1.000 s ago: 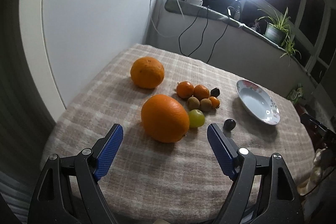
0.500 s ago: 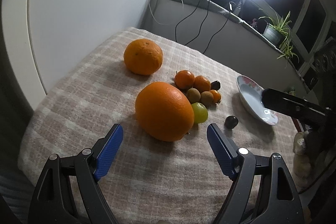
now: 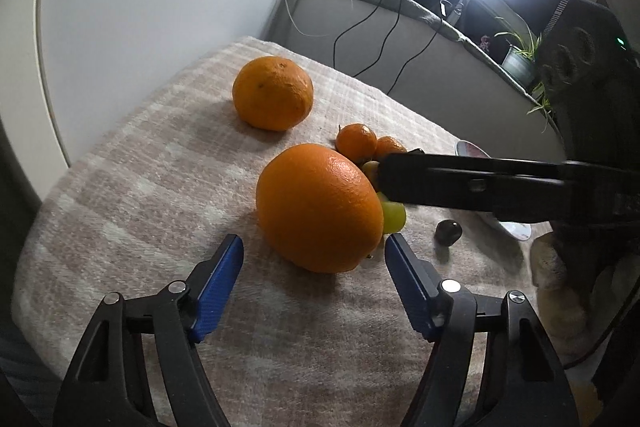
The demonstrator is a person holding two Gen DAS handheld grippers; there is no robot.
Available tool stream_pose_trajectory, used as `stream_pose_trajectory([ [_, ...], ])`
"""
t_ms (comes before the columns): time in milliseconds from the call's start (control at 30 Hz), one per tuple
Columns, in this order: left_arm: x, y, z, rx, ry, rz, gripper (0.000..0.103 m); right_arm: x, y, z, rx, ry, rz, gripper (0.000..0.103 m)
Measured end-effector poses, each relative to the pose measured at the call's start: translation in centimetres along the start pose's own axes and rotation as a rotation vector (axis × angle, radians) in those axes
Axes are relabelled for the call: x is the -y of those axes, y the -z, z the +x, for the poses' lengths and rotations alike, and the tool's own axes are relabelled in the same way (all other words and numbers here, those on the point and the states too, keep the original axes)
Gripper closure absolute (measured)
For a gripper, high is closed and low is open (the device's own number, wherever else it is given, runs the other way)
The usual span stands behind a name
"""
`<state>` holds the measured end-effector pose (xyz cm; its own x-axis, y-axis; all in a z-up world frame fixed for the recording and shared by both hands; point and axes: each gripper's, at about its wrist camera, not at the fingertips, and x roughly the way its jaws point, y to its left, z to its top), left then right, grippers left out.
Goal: Organize fruits
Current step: 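Move the right gripper open around the large orange nearest the tools, then close the right gripper on the large orange and lift it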
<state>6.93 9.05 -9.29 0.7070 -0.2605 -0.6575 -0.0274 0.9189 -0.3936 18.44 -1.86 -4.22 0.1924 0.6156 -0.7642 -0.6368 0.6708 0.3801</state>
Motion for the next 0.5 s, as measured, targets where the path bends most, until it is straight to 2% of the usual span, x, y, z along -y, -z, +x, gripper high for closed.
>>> stream_pose_trajectory([
  [167, -0.3, -0.2, 0.2, 0.004, 0.012, -0.013, 0.034, -0.2, -0.5, 1.4, -0.033, -0.032, 0.002, 0.034],
  [500, -0.3, -0.3, 1.0, -0.012, 0.044, -0.029, 0.035, 0.5, -0.7, 3.0, -0.091, -0.068, 0.032, 0.037],
])
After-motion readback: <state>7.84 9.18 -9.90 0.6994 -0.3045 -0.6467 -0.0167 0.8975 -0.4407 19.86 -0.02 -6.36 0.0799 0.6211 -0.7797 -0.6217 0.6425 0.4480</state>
